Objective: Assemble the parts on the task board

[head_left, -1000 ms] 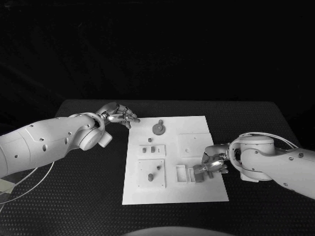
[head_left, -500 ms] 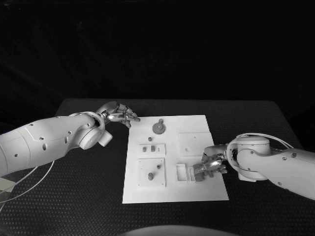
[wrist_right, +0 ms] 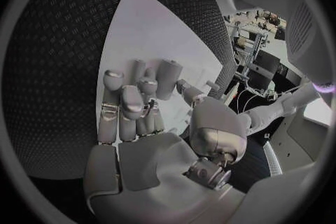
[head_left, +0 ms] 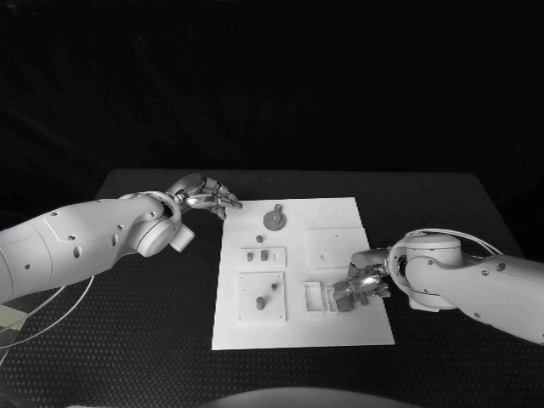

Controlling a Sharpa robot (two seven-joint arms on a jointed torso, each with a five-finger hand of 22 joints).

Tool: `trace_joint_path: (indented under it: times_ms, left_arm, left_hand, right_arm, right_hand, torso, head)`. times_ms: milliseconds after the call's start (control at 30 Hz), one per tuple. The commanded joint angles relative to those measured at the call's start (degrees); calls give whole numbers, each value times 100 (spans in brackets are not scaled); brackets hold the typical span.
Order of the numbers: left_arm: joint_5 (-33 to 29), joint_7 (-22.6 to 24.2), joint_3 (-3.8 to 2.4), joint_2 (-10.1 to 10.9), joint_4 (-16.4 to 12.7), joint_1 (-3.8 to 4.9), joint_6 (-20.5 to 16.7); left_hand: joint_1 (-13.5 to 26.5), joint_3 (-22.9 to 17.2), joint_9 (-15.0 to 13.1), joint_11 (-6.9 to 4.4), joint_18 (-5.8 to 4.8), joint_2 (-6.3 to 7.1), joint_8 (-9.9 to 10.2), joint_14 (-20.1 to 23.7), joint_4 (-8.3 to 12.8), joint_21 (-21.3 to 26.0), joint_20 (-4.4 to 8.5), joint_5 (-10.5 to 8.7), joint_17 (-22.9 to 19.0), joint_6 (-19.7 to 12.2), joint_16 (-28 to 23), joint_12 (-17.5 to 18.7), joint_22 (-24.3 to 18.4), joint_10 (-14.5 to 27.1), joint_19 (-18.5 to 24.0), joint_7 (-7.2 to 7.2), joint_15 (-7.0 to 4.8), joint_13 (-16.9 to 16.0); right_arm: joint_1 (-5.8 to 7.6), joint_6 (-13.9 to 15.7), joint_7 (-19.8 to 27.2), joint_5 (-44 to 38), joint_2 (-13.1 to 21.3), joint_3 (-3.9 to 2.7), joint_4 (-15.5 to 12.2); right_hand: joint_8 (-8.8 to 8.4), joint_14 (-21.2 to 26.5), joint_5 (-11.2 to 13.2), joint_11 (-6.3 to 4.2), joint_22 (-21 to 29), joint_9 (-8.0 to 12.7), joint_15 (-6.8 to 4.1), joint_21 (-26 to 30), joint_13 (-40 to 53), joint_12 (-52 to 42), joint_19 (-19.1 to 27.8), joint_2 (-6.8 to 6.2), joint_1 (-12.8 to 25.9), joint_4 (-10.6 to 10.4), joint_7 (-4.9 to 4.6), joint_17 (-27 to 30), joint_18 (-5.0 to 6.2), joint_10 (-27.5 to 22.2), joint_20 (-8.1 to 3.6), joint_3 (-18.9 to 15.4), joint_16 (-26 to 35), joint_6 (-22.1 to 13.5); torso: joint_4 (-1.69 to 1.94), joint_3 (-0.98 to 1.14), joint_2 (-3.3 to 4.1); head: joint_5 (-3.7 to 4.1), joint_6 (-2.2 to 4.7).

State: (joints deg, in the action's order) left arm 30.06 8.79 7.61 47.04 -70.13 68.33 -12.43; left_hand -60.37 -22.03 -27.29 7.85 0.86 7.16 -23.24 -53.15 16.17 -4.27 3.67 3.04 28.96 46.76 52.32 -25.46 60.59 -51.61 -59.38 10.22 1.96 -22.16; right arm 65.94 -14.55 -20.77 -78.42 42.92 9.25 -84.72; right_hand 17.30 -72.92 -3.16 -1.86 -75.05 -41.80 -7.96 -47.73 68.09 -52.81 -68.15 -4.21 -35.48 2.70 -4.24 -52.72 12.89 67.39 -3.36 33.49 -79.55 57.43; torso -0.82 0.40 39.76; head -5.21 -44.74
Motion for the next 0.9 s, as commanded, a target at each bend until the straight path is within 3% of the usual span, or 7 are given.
trace_joint_path:
  times_ms: [33, 100, 200, 367, 667, 900]
  left_arm:
    - [-32, 63, -3, 0, -18, 3, 39]
    - [-32, 59, -3, -3, -14, 3, 40]
    - [-32, 60, -3, 0, -12, 3, 39]
    - [-27, 65, -3, -2, -11, 3, 39]
    - [-25, 64, -3, 2, -10, 3, 26]
    - [-21, 63, -3, 6, -9, 3, 23]
  left_hand:
    - [52, -13, 7, -7, -2, -6, 27, -30, -19, 12, 1, -18, 6, -41, -18, -30, 6, 8, -12, 10, -1, 5]
    - [53, -13, 7, -7, -2, -6, 27, -30, -19, 12, 2, -18, 7, -41, -18, -30, 6, 8, -12, 10, -1, 6]
    - [54, -13, 7, -7, -2, -7, 27, -30, -19, 12, 2, -18, 7, -41, -18, -31, 7, 8, -13, 10, -1, 6]
    - [53, -15, 7, -7, -1, -7, 26, -30, -17, 12, 3, -18, 8, -41, -19, -31, 7, 9, -13, 10, -1, 6]
    - [47, -18, 8, -7, 0, -5, 25, -30, -10, 12, 4, -18, 10, -40, -20, -31, 7, 11, -12, 9, -2, 7]
    - [41, -21, 9, -7, 1, -3, 26, -30, -4, 12, 5, -18, 12, -42, -21, -31, 8, 13, -12, 9, -2, 8]
  right_arm:
    - [-47, 52, 53, -55, -47, 29, -46]
    - [-47, 101, 59, -26, -38, 30, -74]
    - [-47, 190, 58, 66, -17, 30, -125]
    - [-47, 371, 44, 193, 60, 29, -290]
    - [-24, 570, 39, 484, 208, 15, -512]
    - [41, 784, 22, 566, 274, -55, -660]
  right_hand:
    - [-69, -18, 25, -13, -100, 5, -20, -38, -5, -6, 32, 121, -41, 163, -19, -9, 211, 18, 8, 16, -8, 12]
    - [-90, -26, 27, -15, -93, -15, -15, -56, -3, -15, 31, 251, -8, 504, -23, -16, 211, 28, 26, 3, -6, 35]
    - [-103, -37, 23, -21, -87, -33, -19, -66, -4, -22, 25, 410, 26, 757, -19, -20, 211, 43, 33, 42, -2, 70]
    - [-128, -46, 26, -19, -77, -50, -22, -64, -11, -21, 21, 657, 147, 981, -12, -21, 211, 55, 52, 93, 9, 105]
    - [-147, -51, 25, -24, -75, -57, -24, -65, -21, -16, 20, 793, 212, 1170, -9, -19, 211, 65, 62, 138, 21, 137]
    - [-171, -47, 27, -22, -66, -57, -24, -50, -47, 9, 31, 800, 283, 1273, -8, -6, 211, 72, 75, 162, 52, 150]
  torso:
    - [-5, 1, 0]
    - [-5, 3, 0]
    - [1, 3, 1]
    - [1, 4, 1]
    - [-4, 0, -4]
    - [-1, 1, 0]
  head:
    - [-5, -8]
    - [-10, -22]
    - [-6, -20]
    - [-15, -23]
    - [-20, -28]
    - [-22, -30]
